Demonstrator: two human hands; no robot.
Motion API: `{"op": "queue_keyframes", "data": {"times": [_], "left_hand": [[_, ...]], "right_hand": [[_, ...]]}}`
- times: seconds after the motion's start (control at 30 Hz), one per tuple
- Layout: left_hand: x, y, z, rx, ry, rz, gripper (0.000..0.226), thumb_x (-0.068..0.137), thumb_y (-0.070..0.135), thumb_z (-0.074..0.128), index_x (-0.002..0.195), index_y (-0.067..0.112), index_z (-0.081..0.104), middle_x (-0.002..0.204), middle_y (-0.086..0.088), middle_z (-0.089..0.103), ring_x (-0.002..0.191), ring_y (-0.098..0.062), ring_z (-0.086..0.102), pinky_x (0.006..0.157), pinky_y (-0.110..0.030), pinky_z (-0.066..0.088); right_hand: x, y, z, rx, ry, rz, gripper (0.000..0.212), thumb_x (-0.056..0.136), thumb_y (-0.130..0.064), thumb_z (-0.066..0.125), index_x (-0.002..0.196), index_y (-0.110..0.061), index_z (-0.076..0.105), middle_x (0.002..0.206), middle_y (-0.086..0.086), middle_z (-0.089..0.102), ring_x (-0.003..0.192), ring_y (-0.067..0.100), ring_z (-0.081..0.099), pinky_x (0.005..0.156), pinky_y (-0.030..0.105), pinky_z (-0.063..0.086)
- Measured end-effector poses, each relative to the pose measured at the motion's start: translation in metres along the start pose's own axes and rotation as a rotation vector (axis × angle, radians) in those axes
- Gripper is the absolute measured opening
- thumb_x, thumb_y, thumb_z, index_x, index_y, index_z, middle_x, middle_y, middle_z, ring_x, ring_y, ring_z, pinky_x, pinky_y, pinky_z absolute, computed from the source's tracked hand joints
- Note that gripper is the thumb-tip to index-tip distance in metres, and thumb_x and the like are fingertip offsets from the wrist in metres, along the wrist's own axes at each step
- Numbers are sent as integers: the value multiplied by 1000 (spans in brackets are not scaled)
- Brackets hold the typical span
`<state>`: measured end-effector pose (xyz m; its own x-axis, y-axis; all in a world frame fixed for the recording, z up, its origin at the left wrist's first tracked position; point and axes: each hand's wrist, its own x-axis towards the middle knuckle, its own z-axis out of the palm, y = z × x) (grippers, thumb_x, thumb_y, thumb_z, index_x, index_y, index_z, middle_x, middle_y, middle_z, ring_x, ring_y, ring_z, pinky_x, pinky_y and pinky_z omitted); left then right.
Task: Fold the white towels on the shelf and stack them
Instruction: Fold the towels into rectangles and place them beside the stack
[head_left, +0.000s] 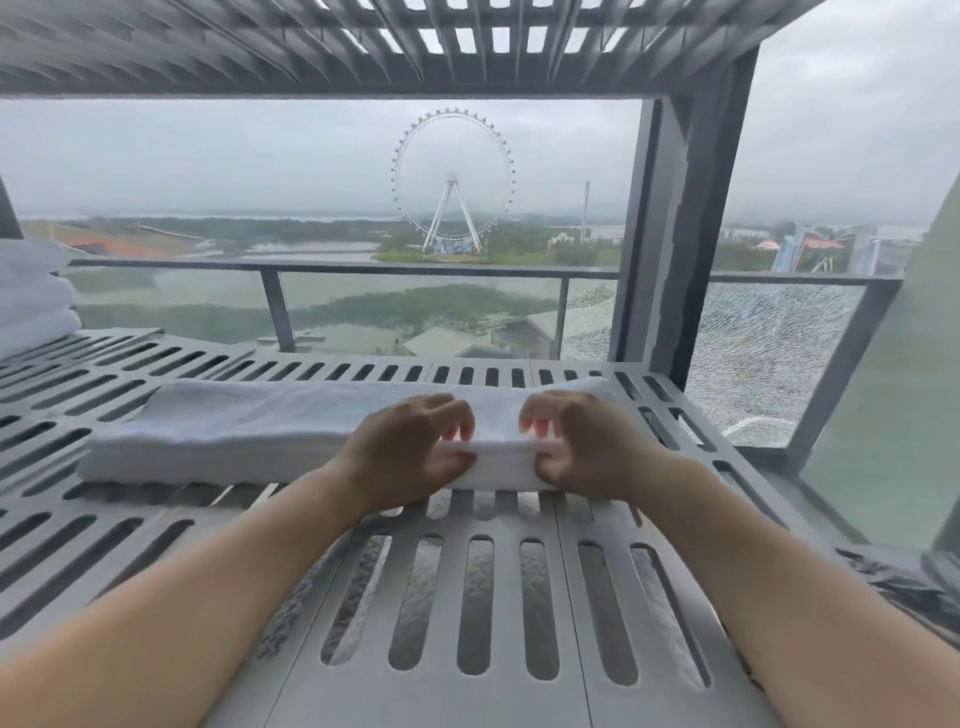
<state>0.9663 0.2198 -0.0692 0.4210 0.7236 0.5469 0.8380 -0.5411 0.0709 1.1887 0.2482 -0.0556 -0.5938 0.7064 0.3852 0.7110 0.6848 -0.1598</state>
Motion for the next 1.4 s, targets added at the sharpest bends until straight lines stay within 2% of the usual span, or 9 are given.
{"op": "queue_keyframes", "data": {"times": [0.1, 0.27, 0.4, 0.53, 0.7, 0.9, 1.0, 1.2, 1.4], "left_hand": [[-1, 3, 2, 21, 35, -7, 16, 79, 32, 65, 88, 23, 55, 84, 11, 53, 71, -11, 50, 55, -24, 38], [30, 30, 6, 219, -21, 33, 30, 76, 35, 60, 104, 26, 55, 98, 9, 60, 83, -15, 59, 62, -26, 42], [32, 41, 14, 100, -34, -29, 17, 80, 32, 58, 95, 25, 60, 92, 8, 61, 75, -11, 54, 64, -27, 47], [19, 37, 14, -5, 11, 59, 11, 79, 28, 63, 88, 23, 62, 81, 13, 54, 64, -7, 47, 56, -23, 38], [19, 40, 11, -48, 14, 86, 12, 78, 27, 64, 87, 21, 59, 77, 14, 50, 62, -9, 49, 54, -21, 35], [17, 37, 2, -102, -138, 117, 30, 73, 48, 68, 93, 28, 60, 86, 14, 55, 72, -6, 53, 62, -25, 47], [18, 33, -5, -85, -159, 122, 31, 69, 49, 71, 92, 30, 63, 85, 16, 57, 72, -3, 54, 63, -25, 50], [18, 39, 11, 50, -38, 52, 25, 78, 45, 65, 96, 28, 62, 95, 12, 61, 74, -13, 59, 65, -32, 51], [17, 38, 15, -2, 6, -16, 24, 78, 47, 65, 95, 30, 64, 93, 13, 60, 75, -7, 54, 65, -29, 47]], "right_hand": [[-2, 4, -7, -11, -24, 45, 18, 69, -16, 60, 79, -27, 50, 84, -7, 54, 79, 14, 51, 69, 32, 49], [-5, -3, -13, -7, 32, 28, 19, 69, -14, 61, 77, -27, 50, 80, -7, 56, 76, 14, 52, 67, 29, 47], [-12, -1, -16, 26, 50, 56, 20, 68, -17, 64, 79, -28, 51, 81, -7, 57, 73, 13, 53, 58, 23, 39], [-18, 3, -17, 30, -102, 163, 26, 68, -19, 65, 87, -29, 50, 88, -6, 54, 83, 13, 50, 71, 28, 43], [-17, 0, -22, -17, 11, 96, 21, 67, -10, 59, 76, -27, 50, 71, -14, 47, 70, 12, 49, 59, 25, 39], [-18, 0, -23, 32, -268, 253, 20, 68, -21, 64, 72, -30, 46, 77, -6, 53, 67, 9, 50, 52, 24, 35], [-19, 1, -26, 41, -303, 286, 20, 66, -20, 66, 70, -28, 48, 77, -6, 54, 67, 9, 50, 53, 24, 36], [-15, -1, -13, -126, -45, 194, 20, 72, -4, 58, 75, -22, 48, 73, -6, 51, 70, 16, 52, 50, 20, 29], [-16, 3, -11, -180, 35, 256, 31, 73, -12, 55, 102, -20, 62, 107, 2, 58, 100, 20, 54, 83, 36, 47]]}}
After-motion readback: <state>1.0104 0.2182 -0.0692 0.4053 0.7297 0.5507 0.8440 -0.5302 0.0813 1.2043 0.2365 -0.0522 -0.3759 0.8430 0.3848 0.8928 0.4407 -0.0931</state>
